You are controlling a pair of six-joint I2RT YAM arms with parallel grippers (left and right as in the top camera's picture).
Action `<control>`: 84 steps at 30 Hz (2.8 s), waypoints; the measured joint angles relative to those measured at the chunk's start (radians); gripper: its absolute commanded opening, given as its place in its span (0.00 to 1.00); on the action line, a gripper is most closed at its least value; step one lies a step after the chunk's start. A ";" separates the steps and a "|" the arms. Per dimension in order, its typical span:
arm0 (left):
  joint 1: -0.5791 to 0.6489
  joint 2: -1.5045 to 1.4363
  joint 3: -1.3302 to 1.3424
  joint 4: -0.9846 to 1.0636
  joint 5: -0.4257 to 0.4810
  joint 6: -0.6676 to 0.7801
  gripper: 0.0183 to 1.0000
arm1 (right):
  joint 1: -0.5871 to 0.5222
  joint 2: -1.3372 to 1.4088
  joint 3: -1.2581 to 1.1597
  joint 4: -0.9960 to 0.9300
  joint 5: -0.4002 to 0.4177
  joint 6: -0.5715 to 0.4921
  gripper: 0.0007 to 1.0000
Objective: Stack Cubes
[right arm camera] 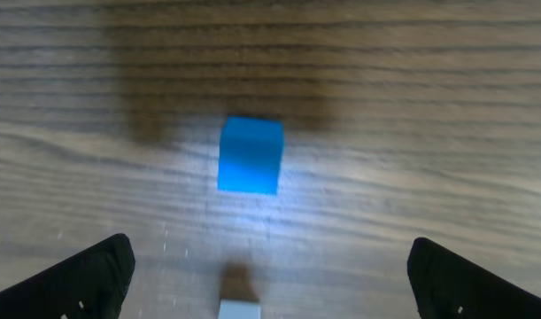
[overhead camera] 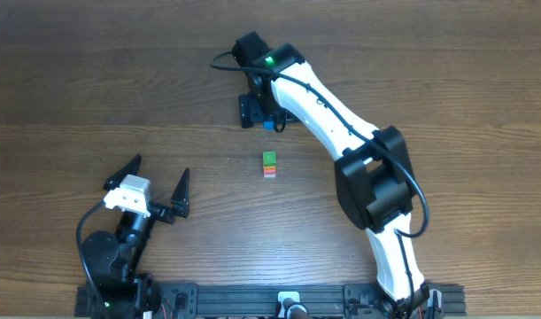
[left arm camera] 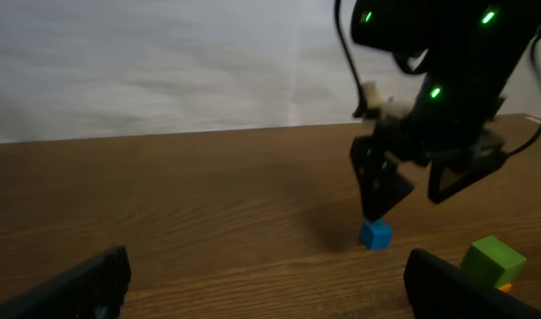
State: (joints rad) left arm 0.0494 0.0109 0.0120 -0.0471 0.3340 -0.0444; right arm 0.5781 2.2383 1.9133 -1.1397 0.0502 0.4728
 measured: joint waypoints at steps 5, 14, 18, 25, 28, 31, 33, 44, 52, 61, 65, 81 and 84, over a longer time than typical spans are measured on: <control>0.000 0.000 0.000 0.000 0.000 0.000 1.00 | -0.002 0.051 0.000 0.029 -0.006 -0.005 0.93; 0.000 0.000 0.000 0.000 0.000 0.000 1.00 | -0.003 0.095 0.000 0.056 -0.011 -0.003 0.75; 0.000 0.000 0.000 0.000 0.000 0.000 1.00 | -0.003 0.096 0.000 0.071 -0.011 -0.005 0.58; 0.000 0.000 0.000 0.000 0.000 0.000 1.00 | -0.008 0.096 0.000 0.071 -0.011 -0.007 0.38; 0.000 0.000 0.000 0.000 0.000 0.000 1.00 | -0.008 0.096 0.000 0.072 -0.012 -0.004 0.29; 0.000 0.000 0.000 0.000 0.000 0.000 1.00 | -0.008 0.096 0.000 0.071 -0.014 -0.005 0.25; 0.000 0.000 0.000 0.000 0.000 0.000 1.00 | -0.008 0.096 0.000 0.071 -0.014 -0.004 0.17; 0.000 0.000 0.000 0.000 0.000 0.000 1.00 | -0.008 0.096 0.009 0.063 -0.014 -0.005 0.01; 0.000 0.000 0.000 0.000 0.000 0.000 1.00 | -0.008 0.083 0.064 -0.005 -0.014 -0.005 0.01; 0.000 0.000 0.000 0.000 0.000 0.000 1.00 | 0.007 -0.167 0.067 -0.112 0.017 -0.005 0.01; 0.000 0.000 0.000 0.000 0.000 0.000 1.00 | 0.040 -0.227 0.071 -0.172 0.034 -0.002 0.01; 0.000 0.000 0.000 0.000 0.000 0.000 1.00 | 0.151 -0.368 -0.219 -0.139 0.030 0.096 0.01; 0.000 0.000 0.000 0.000 0.000 0.000 1.00 | 0.156 -0.373 -0.232 -0.129 0.027 0.105 0.01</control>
State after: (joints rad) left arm 0.0494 0.0109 0.0120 -0.0471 0.3340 -0.0448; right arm 0.7345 1.8656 1.6814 -1.2686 0.0769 0.5781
